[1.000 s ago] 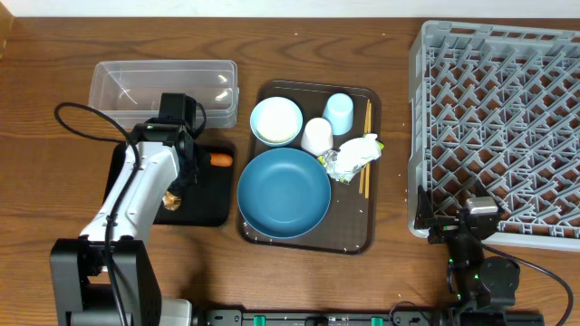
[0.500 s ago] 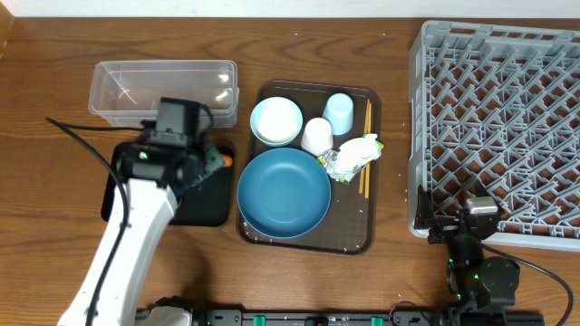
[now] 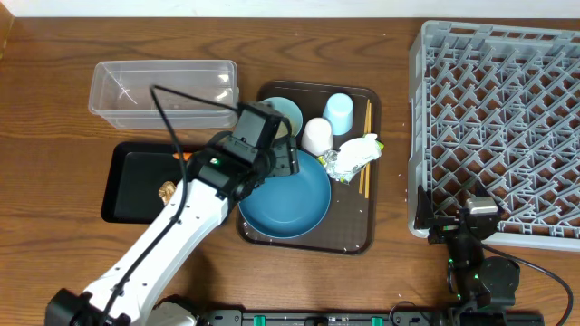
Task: Sort waste into correct bins and load items into the dishwasher rack
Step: 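Move the left gripper up to the light-blue rice bowl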
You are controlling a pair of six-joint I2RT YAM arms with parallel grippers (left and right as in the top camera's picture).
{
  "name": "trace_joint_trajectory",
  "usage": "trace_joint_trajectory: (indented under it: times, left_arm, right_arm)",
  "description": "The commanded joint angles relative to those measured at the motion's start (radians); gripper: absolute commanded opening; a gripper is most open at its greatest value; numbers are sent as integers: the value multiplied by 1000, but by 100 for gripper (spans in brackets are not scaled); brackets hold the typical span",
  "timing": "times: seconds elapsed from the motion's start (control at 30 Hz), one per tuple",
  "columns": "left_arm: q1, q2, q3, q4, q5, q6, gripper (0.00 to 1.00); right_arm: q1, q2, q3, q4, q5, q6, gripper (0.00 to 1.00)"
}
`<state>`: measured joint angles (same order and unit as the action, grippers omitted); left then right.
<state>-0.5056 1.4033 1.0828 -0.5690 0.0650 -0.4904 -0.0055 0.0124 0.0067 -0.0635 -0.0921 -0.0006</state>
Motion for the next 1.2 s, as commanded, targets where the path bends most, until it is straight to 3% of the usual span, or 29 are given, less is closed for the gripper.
trace_joint_trajectory:
  times: [0.0, 0.13, 0.27, 0.5, 0.6, 0.63, 0.73, 1.0, 1.17]
  left_arm:
    - [23, 46, 94, -47, -3, 98, 73]
    - [65, 187, 303, -286, 11, 193, 76]
    - [84, 309, 480, -410, 10, 240, 82]
    - [133, 444, 620, -398, 41, 264, 88]
    - [159, 506, 630, -391, 174, 367, 100]
    - [162, 523, 632, -390, 186, 391, 98]
    - [161, 562, 632, -365, 185, 450, 98]
    - [150, 618, 632, -278, 34, 452, 98]
    - [148, 646, 632, -236, 13, 452, 98]
  right_arm:
    - [-6, -6, -1, -4, 6, 11, 99]
    - [-6, -6, -1, -4, 6, 11, 99]
    - [-6, -6, -1, -4, 6, 11, 99]
    - [-6, -6, -1, -4, 6, 11, 99]
    - [-6, -6, -1, -4, 6, 11, 99]
    - [-6, -6, -1, -4, 6, 11, 99]
    - [-6, -6, -1, -4, 6, 11, 99]
    - [-6, -6, -1, -4, 6, 11, 99]
    - [-6, -6, -1, -4, 6, 11, 99]
